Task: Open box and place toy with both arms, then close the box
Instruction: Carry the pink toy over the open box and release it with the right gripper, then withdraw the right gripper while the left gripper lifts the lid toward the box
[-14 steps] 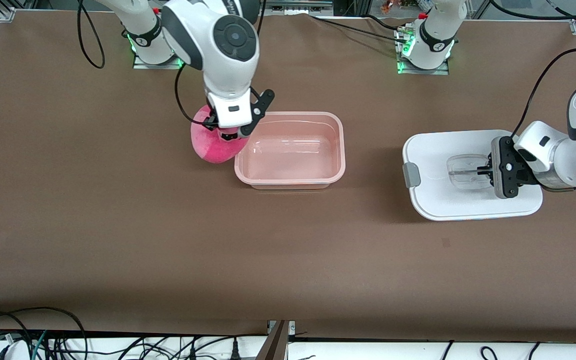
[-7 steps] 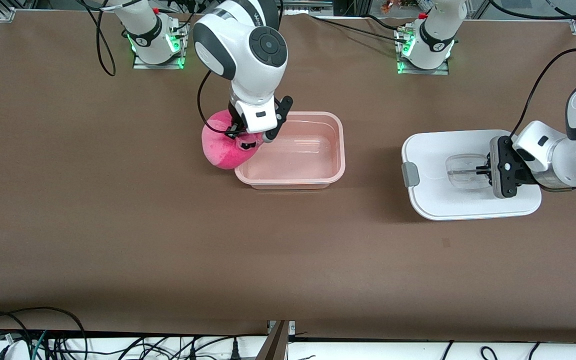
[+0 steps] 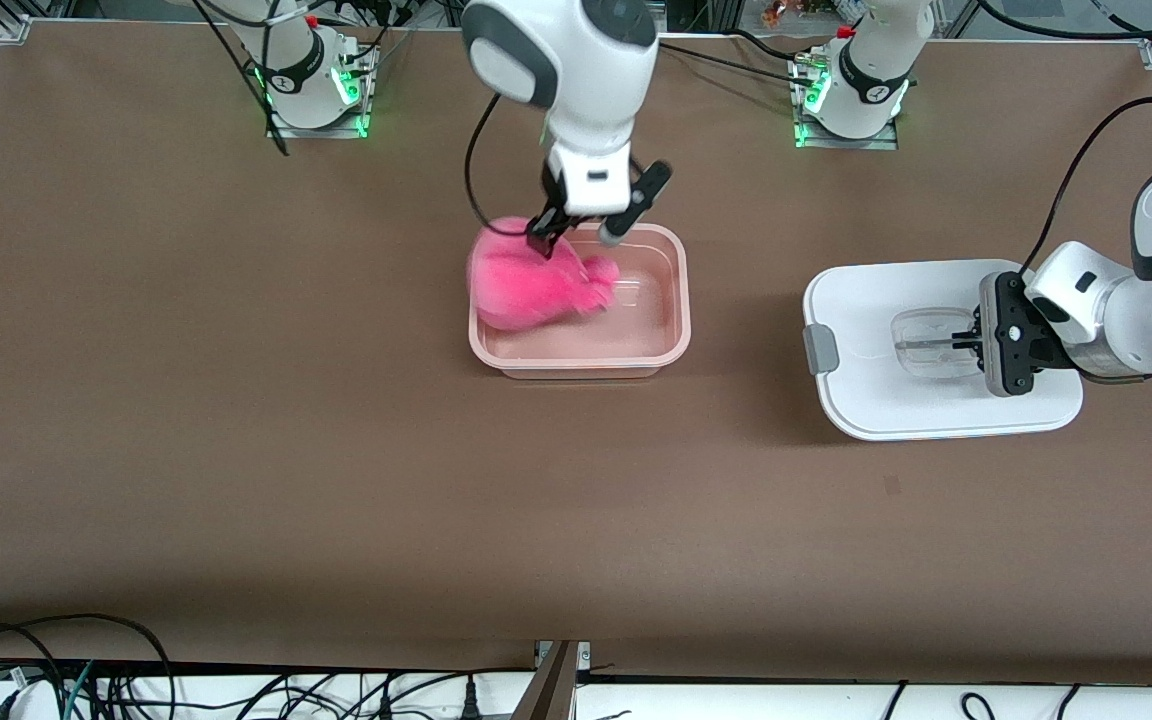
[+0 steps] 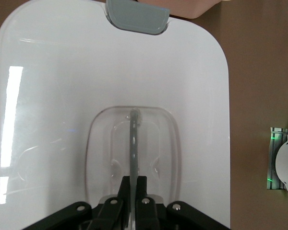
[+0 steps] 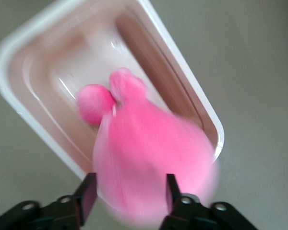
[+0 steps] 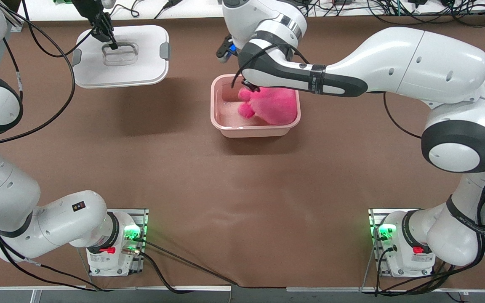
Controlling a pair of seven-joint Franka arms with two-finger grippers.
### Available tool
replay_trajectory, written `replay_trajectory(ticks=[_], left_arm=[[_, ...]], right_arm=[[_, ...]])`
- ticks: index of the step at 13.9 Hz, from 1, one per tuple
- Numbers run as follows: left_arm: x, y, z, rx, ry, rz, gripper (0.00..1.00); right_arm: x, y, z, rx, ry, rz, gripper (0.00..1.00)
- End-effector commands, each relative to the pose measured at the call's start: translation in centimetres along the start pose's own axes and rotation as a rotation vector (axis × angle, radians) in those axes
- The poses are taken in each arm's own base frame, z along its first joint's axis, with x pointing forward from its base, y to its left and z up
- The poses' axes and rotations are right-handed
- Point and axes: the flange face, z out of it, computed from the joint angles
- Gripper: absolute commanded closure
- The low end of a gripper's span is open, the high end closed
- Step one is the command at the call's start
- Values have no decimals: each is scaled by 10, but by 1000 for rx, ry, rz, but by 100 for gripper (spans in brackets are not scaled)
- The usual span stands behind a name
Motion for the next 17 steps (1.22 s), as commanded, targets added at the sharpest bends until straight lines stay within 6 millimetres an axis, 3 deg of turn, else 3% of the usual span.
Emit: replay_trajectory(ticks=[1, 2, 4, 6, 7, 8, 10, 11, 12, 14, 17], left_arm=[[3, 5, -3, -9, 14, 10, 97], [3, 5, -3, -9, 14, 9, 97], [4, 5, -3, -9, 16, 6, 97], [10, 7, -4, -7, 14, 10, 98], [25, 9, -3, -10, 13, 29, 98], [40, 13, -2, -17, 13, 40, 98], [93, 30, 0, -30, 12, 60, 97], [126, 38, 7, -41, 1, 47, 97], [163, 47, 22, -67, 1, 52, 96], [218, 57, 48, -107, 33, 30, 96], [291, 74, 80, -86, 54, 4, 96]], right_arm=[[-4, 16, -57, 6, 29, 65, 0], [-8, 22, -65, 6, 19, 74, 0], [-21, 50, -84, -10, 34, 122, 0], [-29, 102, -74, -4, 9, 199, 0], [-38, 134, -71, 14, 1, 254, 0], [-51, 182, -63, 42, -10, 328, 0], [-90, 280, -41, 137, -29, 486, 0], [-119, 332, -28, 194, -35, 578, 0], [-144, 372, -13, 248, -38, 648, 0], [-173, 414, 11, 309, -54, 728, 0], [-196, 443, 29, 299, -81, 797, 0]])
